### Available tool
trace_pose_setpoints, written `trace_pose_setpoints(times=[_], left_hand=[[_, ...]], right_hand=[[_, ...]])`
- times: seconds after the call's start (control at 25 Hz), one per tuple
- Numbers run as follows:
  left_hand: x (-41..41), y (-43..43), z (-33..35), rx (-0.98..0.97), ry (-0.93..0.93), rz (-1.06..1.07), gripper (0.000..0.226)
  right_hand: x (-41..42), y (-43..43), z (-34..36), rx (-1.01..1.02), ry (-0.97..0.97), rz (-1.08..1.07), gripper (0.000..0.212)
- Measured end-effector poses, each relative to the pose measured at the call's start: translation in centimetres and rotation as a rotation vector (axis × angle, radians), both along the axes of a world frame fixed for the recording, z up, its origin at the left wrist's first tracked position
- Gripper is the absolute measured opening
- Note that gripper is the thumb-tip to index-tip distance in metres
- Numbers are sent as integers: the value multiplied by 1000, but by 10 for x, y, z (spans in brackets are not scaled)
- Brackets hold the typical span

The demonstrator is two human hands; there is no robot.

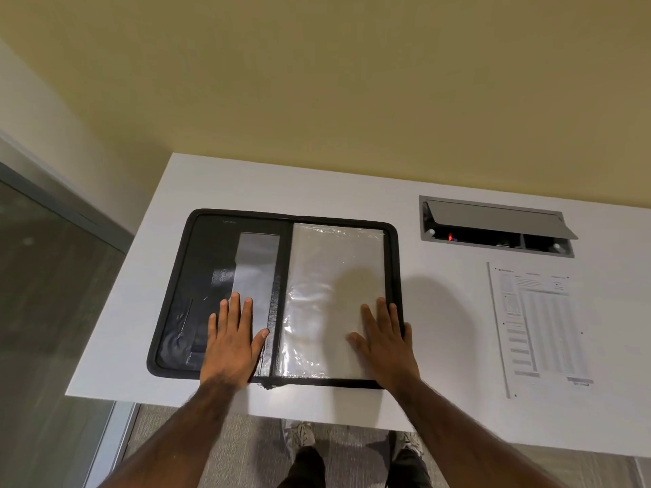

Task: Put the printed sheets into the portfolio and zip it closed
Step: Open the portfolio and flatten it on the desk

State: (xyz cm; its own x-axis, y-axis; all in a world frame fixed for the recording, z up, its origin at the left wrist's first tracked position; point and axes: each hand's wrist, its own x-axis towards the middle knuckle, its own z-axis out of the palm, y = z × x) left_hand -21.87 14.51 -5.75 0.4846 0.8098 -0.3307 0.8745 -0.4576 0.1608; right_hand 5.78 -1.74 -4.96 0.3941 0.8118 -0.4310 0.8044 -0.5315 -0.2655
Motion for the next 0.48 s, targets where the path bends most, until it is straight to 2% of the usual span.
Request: trace_pose_setpoints(times=[0.2, 0.32, 0.48], left_hand=[[35, -13, 12, -2, -100, 9, 79], [84, -34, 16, 32, -140, -170, 67], [178, -76, 26, 50, -184, -387, 61]], right_hand=[[26, -25, 8, 132, 59, -54, 67], [61, -49, 11, 186, 58, -70, 64], [123, -92, 14, 268, -35, -119, 55]])
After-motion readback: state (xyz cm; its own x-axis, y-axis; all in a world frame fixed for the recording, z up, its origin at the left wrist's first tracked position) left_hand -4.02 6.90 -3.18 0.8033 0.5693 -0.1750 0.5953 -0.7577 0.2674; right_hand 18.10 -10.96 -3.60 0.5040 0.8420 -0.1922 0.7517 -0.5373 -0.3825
